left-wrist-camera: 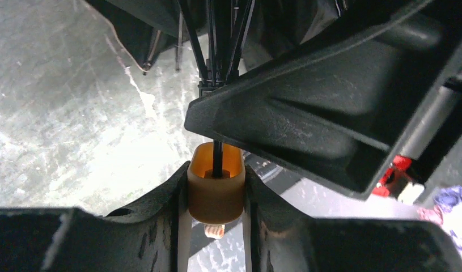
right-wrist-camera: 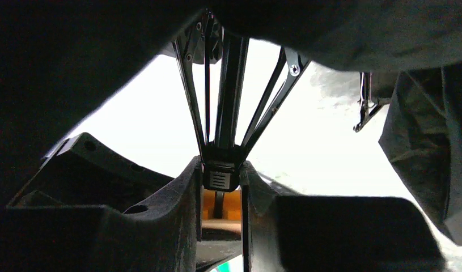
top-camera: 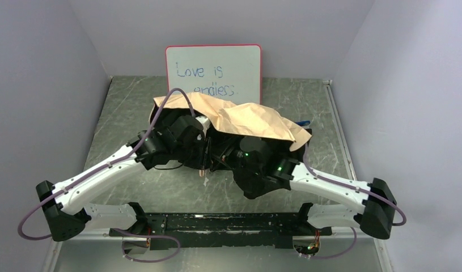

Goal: Put away the umbrella

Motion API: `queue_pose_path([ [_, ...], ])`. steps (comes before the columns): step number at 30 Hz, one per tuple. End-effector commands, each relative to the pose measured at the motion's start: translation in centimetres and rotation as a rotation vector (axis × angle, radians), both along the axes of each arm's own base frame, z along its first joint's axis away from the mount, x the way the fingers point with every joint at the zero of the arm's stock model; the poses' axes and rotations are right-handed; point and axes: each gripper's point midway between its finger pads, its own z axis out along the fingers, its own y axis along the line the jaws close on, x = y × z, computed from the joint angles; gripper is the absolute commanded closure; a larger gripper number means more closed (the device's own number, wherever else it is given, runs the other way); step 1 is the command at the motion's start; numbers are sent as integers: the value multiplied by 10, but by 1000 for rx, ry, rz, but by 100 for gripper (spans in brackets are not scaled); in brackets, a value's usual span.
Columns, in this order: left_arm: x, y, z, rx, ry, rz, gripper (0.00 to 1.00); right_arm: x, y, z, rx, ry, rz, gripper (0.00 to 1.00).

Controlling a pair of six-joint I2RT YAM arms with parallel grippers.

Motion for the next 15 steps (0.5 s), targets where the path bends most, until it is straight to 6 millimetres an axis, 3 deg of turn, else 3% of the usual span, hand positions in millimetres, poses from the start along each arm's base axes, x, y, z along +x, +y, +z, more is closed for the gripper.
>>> queue_pose_path([
  [1,41,0,1,-45,-130,165,95,17,-11,-39,-196,-79,-24,85],
  [8,66,0,-18,13,-188,248,95,35,-34,-45,-234,-90,-98,56],
  [15,77,-4,-42,63,-191,261,95,24,-67,-61,-284,-67,-134,28],
])
